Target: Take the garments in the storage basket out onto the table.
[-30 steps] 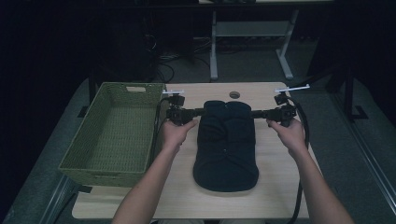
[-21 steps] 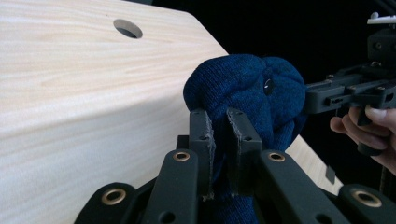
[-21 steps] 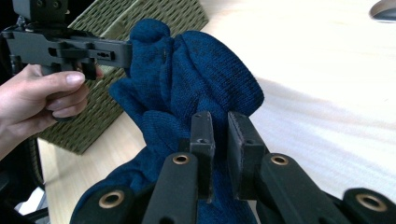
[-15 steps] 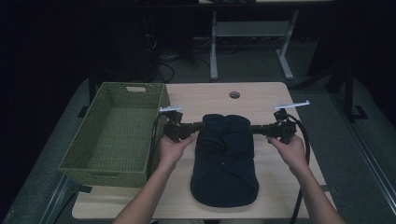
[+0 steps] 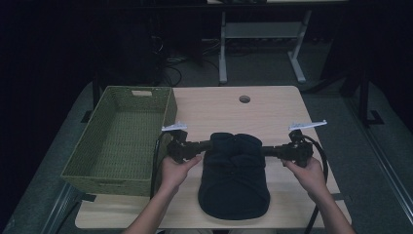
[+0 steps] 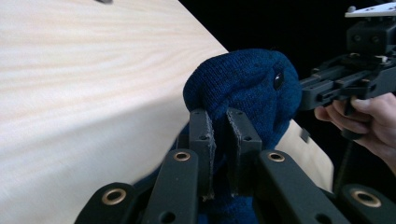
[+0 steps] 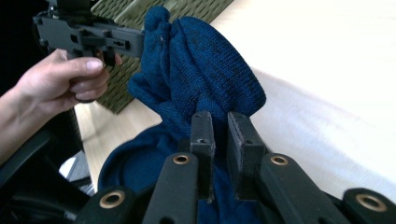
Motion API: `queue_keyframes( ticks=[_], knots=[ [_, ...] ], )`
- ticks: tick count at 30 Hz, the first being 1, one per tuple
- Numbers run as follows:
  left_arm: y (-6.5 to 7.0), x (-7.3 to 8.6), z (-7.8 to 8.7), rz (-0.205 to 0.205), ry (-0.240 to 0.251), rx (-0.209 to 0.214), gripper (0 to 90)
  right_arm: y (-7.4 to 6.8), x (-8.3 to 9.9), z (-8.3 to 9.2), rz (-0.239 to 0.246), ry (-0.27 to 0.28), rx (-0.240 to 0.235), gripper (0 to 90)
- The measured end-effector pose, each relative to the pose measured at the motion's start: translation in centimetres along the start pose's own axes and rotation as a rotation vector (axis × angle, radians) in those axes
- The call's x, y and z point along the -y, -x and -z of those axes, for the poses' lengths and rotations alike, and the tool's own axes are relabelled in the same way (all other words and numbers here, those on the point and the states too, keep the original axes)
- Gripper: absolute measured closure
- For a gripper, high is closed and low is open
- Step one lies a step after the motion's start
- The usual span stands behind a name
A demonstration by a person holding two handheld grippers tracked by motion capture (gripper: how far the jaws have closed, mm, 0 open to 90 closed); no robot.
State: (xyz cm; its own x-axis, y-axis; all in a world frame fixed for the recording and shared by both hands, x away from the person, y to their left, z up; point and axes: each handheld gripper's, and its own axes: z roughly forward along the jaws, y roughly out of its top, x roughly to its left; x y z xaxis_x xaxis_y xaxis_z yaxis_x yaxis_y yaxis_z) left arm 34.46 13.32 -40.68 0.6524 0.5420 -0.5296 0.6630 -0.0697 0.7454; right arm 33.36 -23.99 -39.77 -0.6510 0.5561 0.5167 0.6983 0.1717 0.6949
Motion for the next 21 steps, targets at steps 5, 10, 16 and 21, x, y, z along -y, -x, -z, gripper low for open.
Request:
queue_keyframes(
  ticks=[5,10,16,21],
  knots=[
    [0.2,1.4,0.7,0.017,-0.028,0.035,82.2,-0.5,1.4,0.2,-0.010,-0.016,-0.026,81.1],
    [0.3,2.7,0.8,0.030,-0.059,0.043,82.2,-0.6,2.8,0.0,-0.033,-0.034,-0.053,81.1],
    [0.5,3.3,1.1,0.012,-0.095,0.046,82.3,-0.5,3.2,0.1,-0.039,-0.046,-0.070,72.1],
    [0.7,3.5,1.2,-0.010,-0.113,0.056,82.4,-0.3,1.3,0.8,-0.056,-0.005,-0.060,71.3]
  ],
)
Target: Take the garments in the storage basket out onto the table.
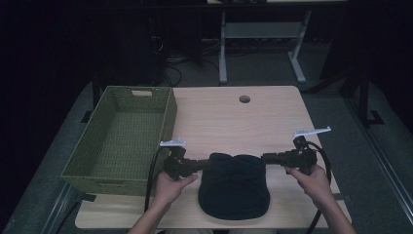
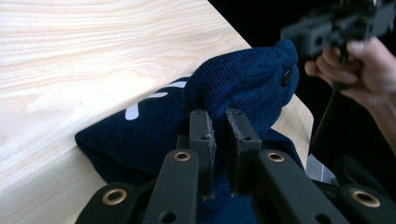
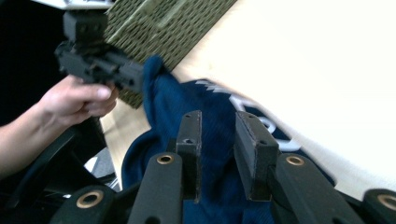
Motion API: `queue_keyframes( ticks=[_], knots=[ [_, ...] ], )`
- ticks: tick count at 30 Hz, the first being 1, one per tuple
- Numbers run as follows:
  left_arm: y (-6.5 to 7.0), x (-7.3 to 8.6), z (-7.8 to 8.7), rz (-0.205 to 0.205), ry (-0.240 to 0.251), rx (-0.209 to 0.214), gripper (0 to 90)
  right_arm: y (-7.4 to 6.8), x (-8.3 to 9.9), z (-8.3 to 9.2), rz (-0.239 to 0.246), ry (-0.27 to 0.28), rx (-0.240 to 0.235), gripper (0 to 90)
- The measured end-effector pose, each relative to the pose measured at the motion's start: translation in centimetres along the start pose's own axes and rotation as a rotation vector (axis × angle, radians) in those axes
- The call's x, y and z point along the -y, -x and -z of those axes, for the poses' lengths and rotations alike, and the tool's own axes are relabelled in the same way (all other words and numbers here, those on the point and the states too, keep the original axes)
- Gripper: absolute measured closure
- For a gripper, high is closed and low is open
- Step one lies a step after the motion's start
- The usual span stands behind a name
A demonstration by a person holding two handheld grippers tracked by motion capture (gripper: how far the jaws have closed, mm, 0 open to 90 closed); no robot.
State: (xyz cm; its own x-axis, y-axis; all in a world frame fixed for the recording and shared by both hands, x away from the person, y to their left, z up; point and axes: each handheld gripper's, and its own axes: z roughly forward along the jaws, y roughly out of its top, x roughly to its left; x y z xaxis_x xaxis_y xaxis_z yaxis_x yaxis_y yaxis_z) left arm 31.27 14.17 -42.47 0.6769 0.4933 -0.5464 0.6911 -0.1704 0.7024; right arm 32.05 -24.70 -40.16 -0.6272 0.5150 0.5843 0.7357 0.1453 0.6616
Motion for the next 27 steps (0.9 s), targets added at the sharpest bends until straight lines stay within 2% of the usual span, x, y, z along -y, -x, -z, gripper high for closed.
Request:
queue_keyframes(
  ticks=[3,7,9,13,16,17,20,22,27],
  knots=[
    [0.0,0.3,0.0,-0.009,-0.006,0.018,82.5,0.1,-1.2,-0.5,-0.004,-0.014,0.018,72.7],
    [0.0,0.7,0.2,-0.006,-0.017,0.041,82.5,0.6,-2.3,-2.5,-0.015,-0.078,0.034,76.9],
    [0.0,1.0,0.3,-0.001,-0.013,0.048,82.5,0.9,-2.4,-3.6,-0.022,-0.129,0.035,79.2],
    [-0.1,1.4,0.6,0.016,-0.010,0.070,82.3,1.1,-2.0,-5.3,-0.035,-0.206,-0.012,81.4],
    [-0.2,1.4,0.8,0.033,-0.018,0.093,79.4,0.9,-1.6,-5.9,-0.022,-0.253,-0.045,81.4],
    [-0.1,1.4,0.8,0.045,-0.014,0.102,77.6,0.8,-1.4,-6.0,-0.021,-0.261,-0.054,81.5],
    [0.2,1.0,0.9,0.042,-0.015,0.113,74.3,0.8,-0.8,-6.2,-0.021,-0.278,-0.081,82.2],
    [0.3,0.7,1.1,0.052,-0.001,0.138,72.1,0.7,-0.4,-6.3,-0.019,-0.288,-0.092,83.2],
    [1.0,0.0,1.1,0.035,0.000,0.151,70.6,0.2,0.5,-6.5,-0.008,-0.326,-0.111,85.0]
  ],
)
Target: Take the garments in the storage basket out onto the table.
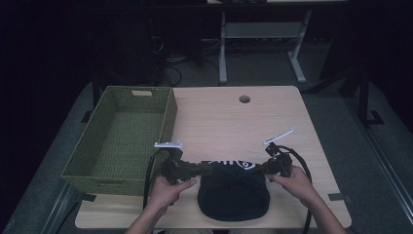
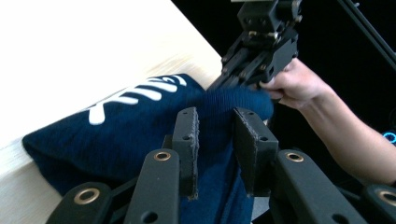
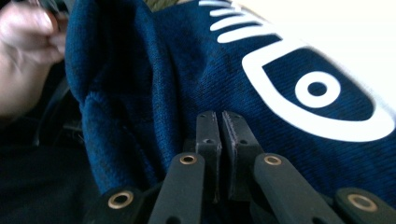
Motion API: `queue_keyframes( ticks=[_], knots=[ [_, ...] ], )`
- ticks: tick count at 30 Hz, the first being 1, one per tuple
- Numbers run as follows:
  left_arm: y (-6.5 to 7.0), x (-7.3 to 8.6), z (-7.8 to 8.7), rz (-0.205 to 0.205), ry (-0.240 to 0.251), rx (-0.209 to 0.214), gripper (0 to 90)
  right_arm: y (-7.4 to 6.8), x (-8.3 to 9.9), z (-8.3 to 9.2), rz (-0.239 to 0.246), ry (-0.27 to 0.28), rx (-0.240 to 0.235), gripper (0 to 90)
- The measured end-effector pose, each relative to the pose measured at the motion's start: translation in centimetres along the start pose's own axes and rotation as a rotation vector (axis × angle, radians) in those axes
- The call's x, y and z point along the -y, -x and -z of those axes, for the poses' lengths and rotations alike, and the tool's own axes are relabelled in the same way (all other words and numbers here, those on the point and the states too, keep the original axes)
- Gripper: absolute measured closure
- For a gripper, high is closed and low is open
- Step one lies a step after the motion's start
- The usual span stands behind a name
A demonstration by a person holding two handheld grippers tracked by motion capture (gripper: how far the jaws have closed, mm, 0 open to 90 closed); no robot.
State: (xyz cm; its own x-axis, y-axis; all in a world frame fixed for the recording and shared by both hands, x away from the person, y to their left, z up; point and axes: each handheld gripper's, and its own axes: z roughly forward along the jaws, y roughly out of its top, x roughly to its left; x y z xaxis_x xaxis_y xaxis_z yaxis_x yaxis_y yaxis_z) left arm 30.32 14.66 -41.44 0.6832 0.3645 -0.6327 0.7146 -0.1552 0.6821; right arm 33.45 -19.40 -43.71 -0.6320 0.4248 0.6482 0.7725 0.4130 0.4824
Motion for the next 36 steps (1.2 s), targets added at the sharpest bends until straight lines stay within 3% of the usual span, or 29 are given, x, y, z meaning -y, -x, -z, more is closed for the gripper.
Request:
queue_keyframes(
  ticks=[2,7,12,20,26,36],
  knots=[
    [0.0,-0.2,0.1,0.014,0.024,0.028,70.1,-0.2,0.3,-0.2,0.009,-0.009,-0.005,87.2],
    [0.0,-0.3,-0.4,0.005,-0.002,-0.012,69.9,-0.5,1.1,-0.8,0.025,-0.044,-0.018,88.2],
    [-0.4,0.5,-1.6,0.012,-0.063,-0.058,69.7,-1.1,1.5,-1.5,0.046,-0.074,-0.016,88.3],
    [-0.6,1.9,-3.2,0.012,-0.164,-0.086,69.8,-2.3,1.8,-1.8,0.085,-0.089,-0.016,86.8],
    [-0.1,2.1,-3.4,0.008,-0.170,-0.072,69.7,-2.7,2.5,-3.0,0.103,-0.148,-0.017,87.6],
    [0.6,2.8,-4.8,-0.012,-0.210,-0.060,69.6,-3.2,3.0,-3.9,0.113,-0.189,-0.029,88.2]
  ],
)
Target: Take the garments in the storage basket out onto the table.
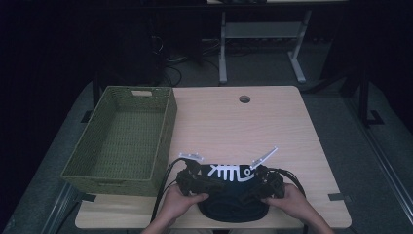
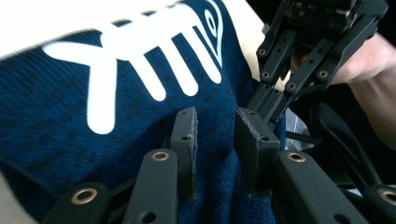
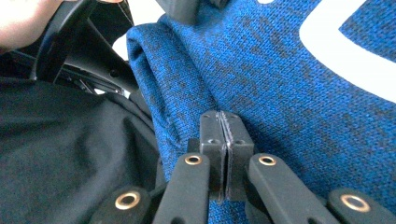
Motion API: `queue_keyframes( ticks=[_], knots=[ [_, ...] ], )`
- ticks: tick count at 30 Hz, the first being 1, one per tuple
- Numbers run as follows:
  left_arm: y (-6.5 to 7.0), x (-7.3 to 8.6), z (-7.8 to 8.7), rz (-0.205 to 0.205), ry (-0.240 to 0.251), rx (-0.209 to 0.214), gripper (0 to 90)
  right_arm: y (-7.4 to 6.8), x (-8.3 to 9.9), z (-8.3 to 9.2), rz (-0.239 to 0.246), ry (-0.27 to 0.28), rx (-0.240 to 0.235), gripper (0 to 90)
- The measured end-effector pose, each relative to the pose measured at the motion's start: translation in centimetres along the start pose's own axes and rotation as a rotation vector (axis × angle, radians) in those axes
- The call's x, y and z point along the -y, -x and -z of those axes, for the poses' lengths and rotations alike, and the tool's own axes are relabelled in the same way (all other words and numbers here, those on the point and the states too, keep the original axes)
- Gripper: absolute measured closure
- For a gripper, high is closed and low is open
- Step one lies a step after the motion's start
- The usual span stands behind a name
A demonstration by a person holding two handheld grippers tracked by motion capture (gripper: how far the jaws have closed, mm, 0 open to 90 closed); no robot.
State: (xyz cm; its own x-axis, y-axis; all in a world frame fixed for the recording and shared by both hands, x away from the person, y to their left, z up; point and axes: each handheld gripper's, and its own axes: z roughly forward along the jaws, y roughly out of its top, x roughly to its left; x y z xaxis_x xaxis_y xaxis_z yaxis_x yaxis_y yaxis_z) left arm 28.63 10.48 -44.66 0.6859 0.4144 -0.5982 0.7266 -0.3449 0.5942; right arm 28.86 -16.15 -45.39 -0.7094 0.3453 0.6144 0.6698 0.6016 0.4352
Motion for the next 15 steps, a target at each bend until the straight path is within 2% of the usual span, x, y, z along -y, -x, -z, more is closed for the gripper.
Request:
queue_keyframes(
  ticks=[5,10,12,15],
  knots=[
    [0.3,0.7,-0.8,-0.016,-0.039,-0.013,70.0,0.0,0.0,-0.1,0.001,-0.003,-0.009,87.8],
    [0.3,1.2,-1.2,-0.032,-0.082,-0.020,71.2,-0.5,-0.7,0.9,0.022,0.054,0.008,87.0],
    [0.3,1.3,-1.2,-0.038,-0.089,-0.023,71.5,-0.7,-0.8,0.7,0.023,0.045,0.011,85.7],
    [0.3,1.4,-1.2,-0.048,-0.094,-0.022,72.2,-0.9,-0.9,-0.2,0.031,-0.002,0.023,82.2]
  ],
)
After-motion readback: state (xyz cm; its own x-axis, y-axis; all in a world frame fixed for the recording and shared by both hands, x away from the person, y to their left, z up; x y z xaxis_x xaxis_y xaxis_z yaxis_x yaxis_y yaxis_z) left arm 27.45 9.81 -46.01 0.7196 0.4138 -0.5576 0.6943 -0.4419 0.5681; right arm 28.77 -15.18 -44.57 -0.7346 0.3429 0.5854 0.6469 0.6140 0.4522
